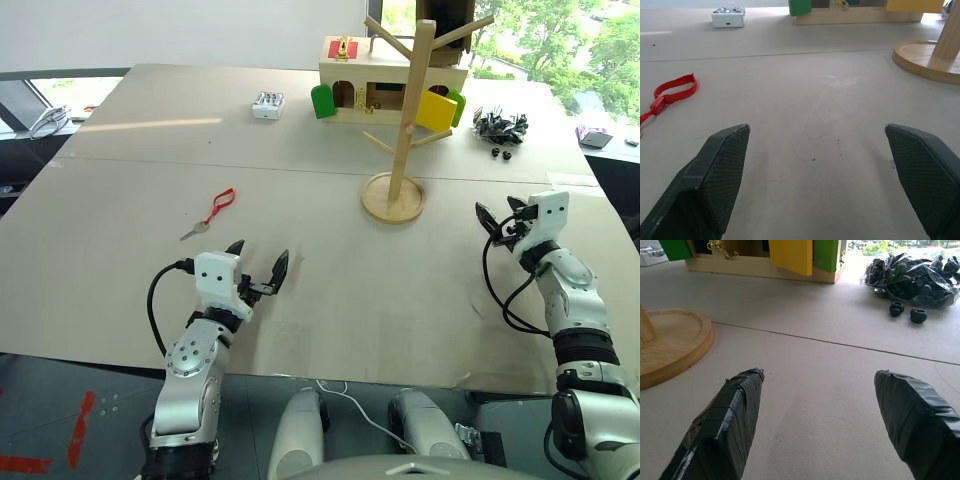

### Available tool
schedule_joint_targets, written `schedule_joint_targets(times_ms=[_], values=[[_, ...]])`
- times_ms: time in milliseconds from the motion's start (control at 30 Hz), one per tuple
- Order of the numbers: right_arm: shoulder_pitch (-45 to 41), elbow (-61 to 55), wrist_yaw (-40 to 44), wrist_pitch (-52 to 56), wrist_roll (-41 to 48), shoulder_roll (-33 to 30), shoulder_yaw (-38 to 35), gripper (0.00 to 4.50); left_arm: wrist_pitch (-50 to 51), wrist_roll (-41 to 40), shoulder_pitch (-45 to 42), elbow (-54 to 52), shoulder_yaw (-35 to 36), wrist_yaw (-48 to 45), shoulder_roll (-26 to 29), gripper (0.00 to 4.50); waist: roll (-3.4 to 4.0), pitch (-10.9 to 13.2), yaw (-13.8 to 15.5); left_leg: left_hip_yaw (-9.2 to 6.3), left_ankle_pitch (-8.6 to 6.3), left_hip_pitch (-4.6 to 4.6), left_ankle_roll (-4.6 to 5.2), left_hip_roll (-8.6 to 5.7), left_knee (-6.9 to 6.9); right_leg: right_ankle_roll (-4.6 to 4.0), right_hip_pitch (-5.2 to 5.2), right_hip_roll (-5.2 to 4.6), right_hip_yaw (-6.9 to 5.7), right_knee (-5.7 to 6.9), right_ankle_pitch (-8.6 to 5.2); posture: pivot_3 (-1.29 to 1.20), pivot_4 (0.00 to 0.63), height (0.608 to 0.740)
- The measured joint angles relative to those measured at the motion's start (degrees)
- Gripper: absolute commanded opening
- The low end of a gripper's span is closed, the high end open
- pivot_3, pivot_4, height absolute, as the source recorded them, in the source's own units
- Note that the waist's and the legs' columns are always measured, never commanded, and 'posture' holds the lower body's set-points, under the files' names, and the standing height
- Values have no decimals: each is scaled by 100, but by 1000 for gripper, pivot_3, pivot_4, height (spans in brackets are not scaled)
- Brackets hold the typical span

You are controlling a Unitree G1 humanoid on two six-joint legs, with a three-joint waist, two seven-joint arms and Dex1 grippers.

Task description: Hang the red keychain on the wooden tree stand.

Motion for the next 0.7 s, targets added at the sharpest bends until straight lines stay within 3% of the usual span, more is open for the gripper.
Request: schedule_joint_targets(times_ms=[300,400,533,700], values=[[143,-186,310,21,179,-7,-12,3811,78,3,-13,0,-1,8,-28,4477,0,0,2,0,0,-1,0,0,0,0,0,0,0,0,0,0,150,735],[718,-1038,1427,180,743,-204,116,3811,146,35,-90,3,-21,92,-70,4477,0,0,33,-3,0,-4,0,0,-1,1,0,0,-2,-2,0,0,150,735],[1803,-2871,3241,799,1508,-1116,556,3811,363,138,-364,63,36,376,-83,4477,3,2,94,-6,-2,-3,2,0,4,2,5,0,-4,-12,1,0,150,735],[1945,-3186,3833,734,1454,-1519,598,3811,687,226,-934,343,135,786,-83,4477,-3,-1,57,-10,-1,2,3,0,12,2,10,6,-5,-10,0,0,150,735]])
